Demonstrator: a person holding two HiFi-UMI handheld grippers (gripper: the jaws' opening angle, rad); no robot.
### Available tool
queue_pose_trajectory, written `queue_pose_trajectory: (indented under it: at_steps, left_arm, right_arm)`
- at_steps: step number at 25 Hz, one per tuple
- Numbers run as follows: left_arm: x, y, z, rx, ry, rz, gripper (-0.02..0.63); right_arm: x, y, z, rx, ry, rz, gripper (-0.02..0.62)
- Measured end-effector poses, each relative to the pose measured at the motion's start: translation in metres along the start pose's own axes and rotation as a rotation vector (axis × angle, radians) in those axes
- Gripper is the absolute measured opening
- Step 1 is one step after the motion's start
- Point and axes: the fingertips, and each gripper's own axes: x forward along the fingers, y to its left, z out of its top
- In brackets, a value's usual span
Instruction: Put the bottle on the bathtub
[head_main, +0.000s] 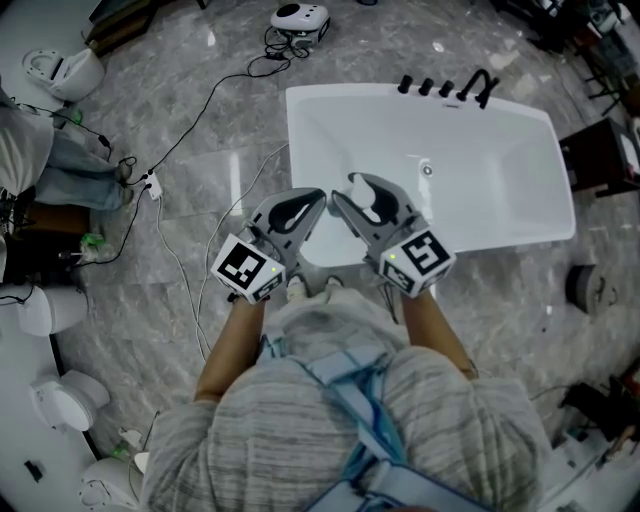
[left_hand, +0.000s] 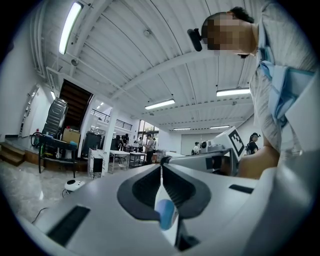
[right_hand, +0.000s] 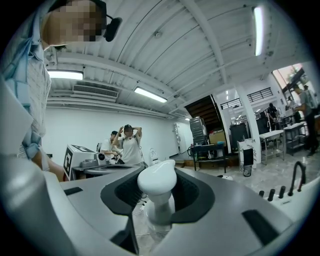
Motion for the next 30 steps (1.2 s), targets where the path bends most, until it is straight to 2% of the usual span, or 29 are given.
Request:
queue_pose_trajectory:
  at_steps: [9, 15, 21, 30]
  left_arm:
    - [-0.008, 0.002, -0.002, 0.007, -0.005, 0.035, 0.011]
    - [-0.014, 0.029, -0.004, 0.006, 0.004, 0.042, 0.011]
    - [-0.018, 0.087, -0.007, 0.013, 0.009, -0.006, 0.011]
    - [-0.015, 0.209, -0.012, -0.014, 0.034, -0.126, 0.011]
  right_arm:
    - [0.002, 0.0, -0.003, -0.006, -0.007, 0.018, 0.155]
    - [0.028, -0.003, -0.005, 0.006, -0.003, 0.022, 0.155]
    - [0.082, -0.013, -0.007, 0.015, -0.007, -0.022, 0.156]
    - [0.191, -0.047, -0.006, 0.06, 0.005, -0.153, 0.155]
